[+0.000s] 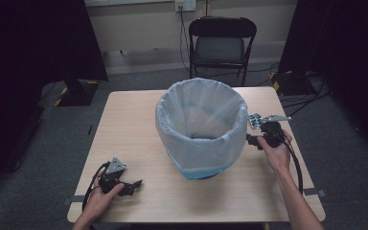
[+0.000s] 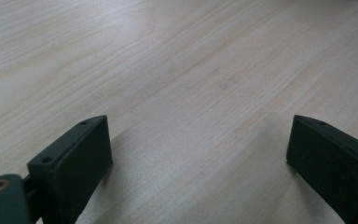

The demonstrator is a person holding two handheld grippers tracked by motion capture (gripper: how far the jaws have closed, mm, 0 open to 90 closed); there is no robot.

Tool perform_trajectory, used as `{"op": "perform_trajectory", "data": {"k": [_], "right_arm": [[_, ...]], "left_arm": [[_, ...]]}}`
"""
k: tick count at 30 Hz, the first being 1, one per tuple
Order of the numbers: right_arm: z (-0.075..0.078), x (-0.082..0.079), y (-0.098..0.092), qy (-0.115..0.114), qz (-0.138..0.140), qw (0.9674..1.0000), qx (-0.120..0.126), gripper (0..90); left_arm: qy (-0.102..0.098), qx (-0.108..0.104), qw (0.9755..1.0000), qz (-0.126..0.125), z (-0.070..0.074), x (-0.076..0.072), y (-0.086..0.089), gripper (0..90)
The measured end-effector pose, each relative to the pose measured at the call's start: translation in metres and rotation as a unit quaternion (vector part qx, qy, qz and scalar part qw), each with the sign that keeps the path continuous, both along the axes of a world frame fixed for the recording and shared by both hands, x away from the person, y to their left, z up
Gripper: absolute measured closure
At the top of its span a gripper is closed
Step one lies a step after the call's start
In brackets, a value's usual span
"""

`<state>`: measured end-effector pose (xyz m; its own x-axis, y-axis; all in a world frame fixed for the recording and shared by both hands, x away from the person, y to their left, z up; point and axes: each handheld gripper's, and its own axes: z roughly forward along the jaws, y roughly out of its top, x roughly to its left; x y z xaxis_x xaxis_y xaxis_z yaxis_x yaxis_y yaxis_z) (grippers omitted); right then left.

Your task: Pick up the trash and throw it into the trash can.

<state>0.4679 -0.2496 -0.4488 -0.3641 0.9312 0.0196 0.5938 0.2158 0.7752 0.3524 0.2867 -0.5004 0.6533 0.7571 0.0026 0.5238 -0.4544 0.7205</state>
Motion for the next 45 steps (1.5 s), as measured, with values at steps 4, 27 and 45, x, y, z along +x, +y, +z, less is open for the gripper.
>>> {"op": "perform_trajectory", "data": {"k": [4, 27, 45], "right_arm": [[-0.008, 0.023, -0.002, 0.008, -0.014, 0.9999, -0.006, 19.1], [-0.028, 0.101, -0.015, 0.032, -0.045, 0.9982, -0.024, 19.3], [-0.042, 0.105, -0.019, 0.057, -0.067, 0.9957, -0.029, 27.5]], "left_arm": [[0.0, 0.0, 1.0, 0.0, 0.0, 0.0, 0.0, 6.1], [-0.001, -0.001, 1.0, -0.001, 0.0, 0.0, 0.0, 6.1], [-0.002, -0.001, 1.0, 0.001, 0.0, 0.0, 0.0, 6.3]]}}
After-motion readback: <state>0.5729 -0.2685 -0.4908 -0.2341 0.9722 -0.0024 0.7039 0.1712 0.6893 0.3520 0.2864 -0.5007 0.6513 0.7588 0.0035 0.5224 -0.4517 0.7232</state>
